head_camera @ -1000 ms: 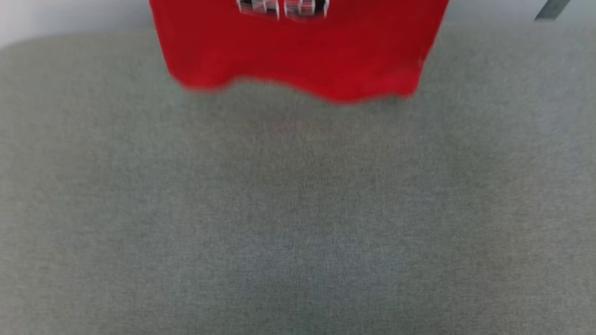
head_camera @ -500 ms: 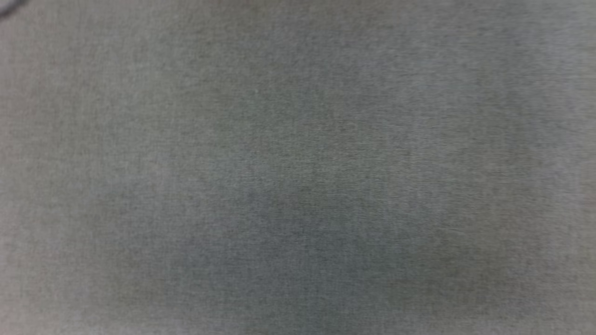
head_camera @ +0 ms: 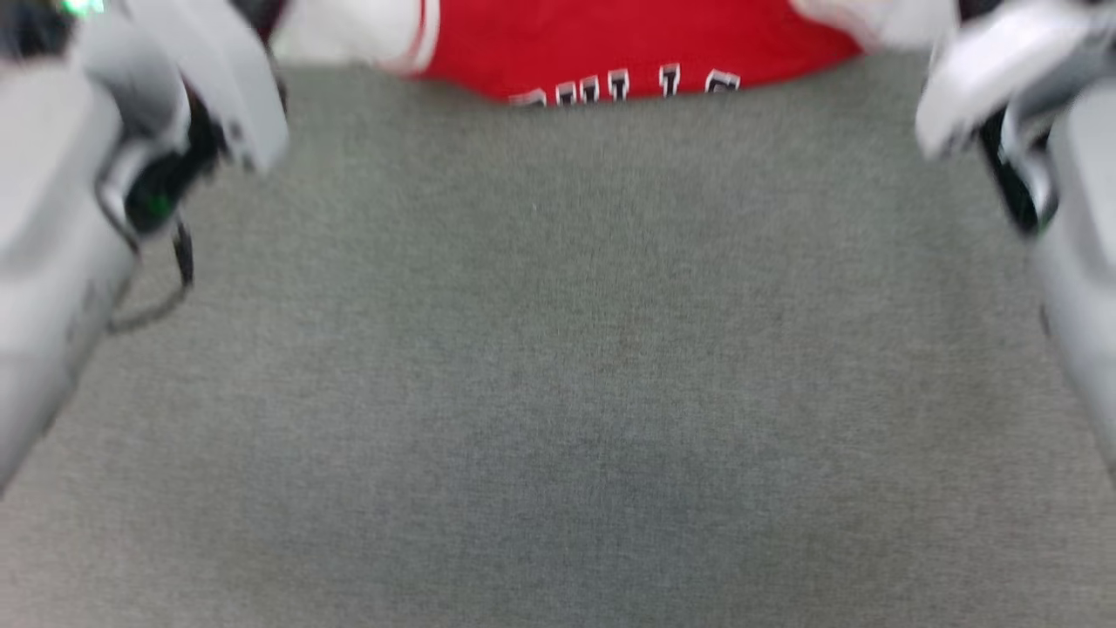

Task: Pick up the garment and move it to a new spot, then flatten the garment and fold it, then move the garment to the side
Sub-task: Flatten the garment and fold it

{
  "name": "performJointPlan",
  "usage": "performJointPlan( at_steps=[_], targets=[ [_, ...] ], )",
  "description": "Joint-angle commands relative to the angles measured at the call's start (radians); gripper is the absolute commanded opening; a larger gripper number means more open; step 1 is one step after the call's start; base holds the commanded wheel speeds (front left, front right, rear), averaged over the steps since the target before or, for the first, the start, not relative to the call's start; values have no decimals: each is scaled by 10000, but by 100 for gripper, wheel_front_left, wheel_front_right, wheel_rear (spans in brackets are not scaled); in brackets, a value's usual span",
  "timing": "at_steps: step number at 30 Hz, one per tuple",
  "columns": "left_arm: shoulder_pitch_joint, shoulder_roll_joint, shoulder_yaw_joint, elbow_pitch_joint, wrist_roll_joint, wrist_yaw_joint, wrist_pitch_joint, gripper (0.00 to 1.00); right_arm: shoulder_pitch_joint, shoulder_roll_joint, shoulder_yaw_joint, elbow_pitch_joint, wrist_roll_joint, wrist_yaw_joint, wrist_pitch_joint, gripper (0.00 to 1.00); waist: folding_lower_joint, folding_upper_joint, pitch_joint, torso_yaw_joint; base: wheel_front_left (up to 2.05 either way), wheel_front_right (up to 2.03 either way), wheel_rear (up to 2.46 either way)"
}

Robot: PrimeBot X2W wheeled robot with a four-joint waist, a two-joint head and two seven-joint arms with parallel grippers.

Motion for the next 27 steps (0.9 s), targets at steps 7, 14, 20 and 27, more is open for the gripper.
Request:
performJointPlan(
  at_steps=[7,14,20,27],
  targets=[
    [2352,1247,-801,-1778,-805,-12,238,0,3006,-1596,1823,-2115,2326,-18,526,0,0,0,-2429,-198,0,0,0],
    [4689,2802,-1236,-4364,-1252,886,76,0,6003,-3117,1972,-4508,3181,-18,1191,0,0,0,-2940,-392,0,0,0],
    [6283,3969,-1793,-6398,-981,1604,-435,0,8129,-3740,1493,-5971,2815,-18,1771,0,0,0,-2878,-495,0,0,0],
    [7603,4352,-2214,-6956,-1146,2117,-389,0,10085,-3875,871,-7106,2270,-18,2378,0,0,0,-2655,-520,0,0,0]
  ],
)
